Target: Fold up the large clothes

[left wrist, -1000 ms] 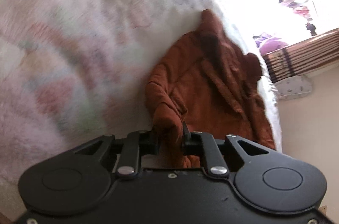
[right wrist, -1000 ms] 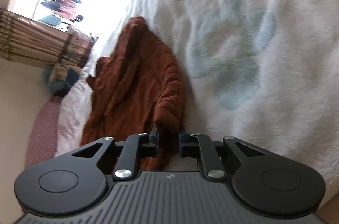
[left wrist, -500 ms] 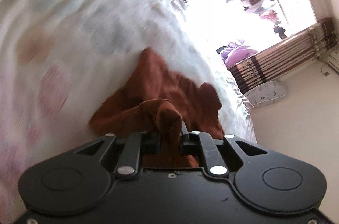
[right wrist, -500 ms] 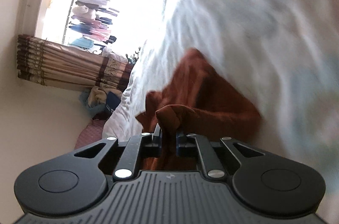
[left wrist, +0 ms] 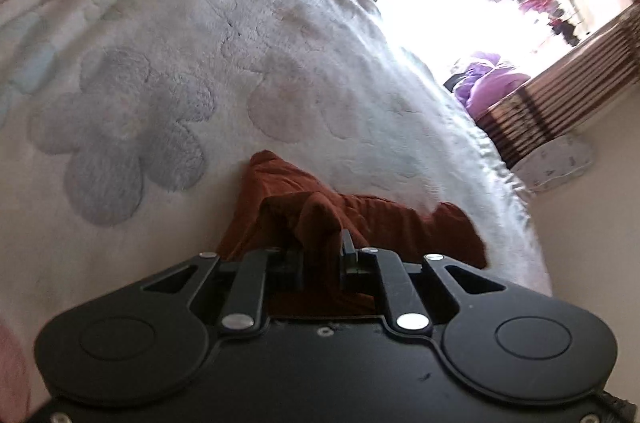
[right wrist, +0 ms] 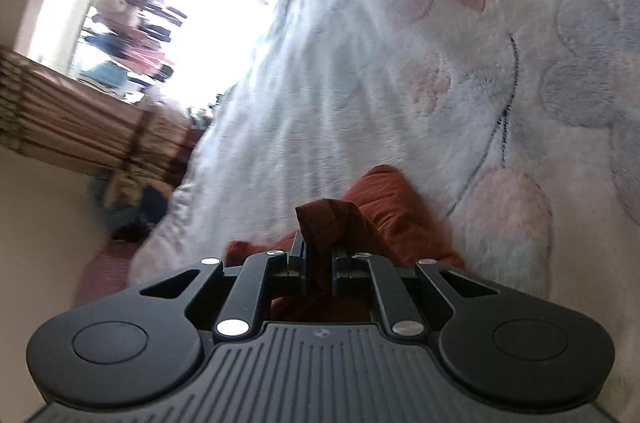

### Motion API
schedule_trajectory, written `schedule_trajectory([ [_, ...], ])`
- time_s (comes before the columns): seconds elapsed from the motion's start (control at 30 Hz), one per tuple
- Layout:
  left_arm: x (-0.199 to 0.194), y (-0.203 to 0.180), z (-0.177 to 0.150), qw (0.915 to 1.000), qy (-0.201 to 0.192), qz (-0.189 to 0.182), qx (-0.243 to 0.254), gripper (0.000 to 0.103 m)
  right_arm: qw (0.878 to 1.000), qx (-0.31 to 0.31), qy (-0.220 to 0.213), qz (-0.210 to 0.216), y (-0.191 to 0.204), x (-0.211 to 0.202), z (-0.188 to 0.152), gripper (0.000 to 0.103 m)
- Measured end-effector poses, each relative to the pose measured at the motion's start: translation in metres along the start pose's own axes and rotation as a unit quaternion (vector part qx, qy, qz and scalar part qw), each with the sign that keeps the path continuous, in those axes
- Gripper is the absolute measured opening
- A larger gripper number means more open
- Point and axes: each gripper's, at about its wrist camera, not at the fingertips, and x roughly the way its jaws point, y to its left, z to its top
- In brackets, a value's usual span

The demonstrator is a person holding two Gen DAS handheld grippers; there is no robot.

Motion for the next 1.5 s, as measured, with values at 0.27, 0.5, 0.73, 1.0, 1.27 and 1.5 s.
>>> schedule_trajectory([
  [0.27,0.067,0.012,-0.011,0.9953,0.052,0.061,0.054,0.021,0.999,-0.02,0.012,-0.045,-0.019,0.037,-0.01,0.01],
  [0.5,0.039,0.017,0.024,0.9971,0.058,0.027,0.042,0.038,0.999,0.006,0.051,-0.014,-0.025,0.026,0.008,0.018],
  [0.73,-0.045,0.002,0.047,0.9951,-0.033,0.064,0.069,0.06,0.993,-0.1,-0.041,-0.043,0.028,-0.029,0.006,0.06],
  [1.0,-0.081,-0.055,-0.062,0.9781,0.008,-0.025,0.206,0.062,0.968,-0.242,0.009,0.065,0.085,-0.067,-0.092,0.06],
  [1.27,-0.034,-0.069,-0.132,0.9599,0.067,0.005,0.272,0.062,0.93,-0.363,0.062,0.016,0.101,-0.025,-0.181,0.06],
  [1.5,0.021,-0.038,-0.13,0.9662,0.11,0.028,0.232,0.063,0.952,-0.296,0.072,-0.042,0.063,0.02,-0.173,0.04],
])
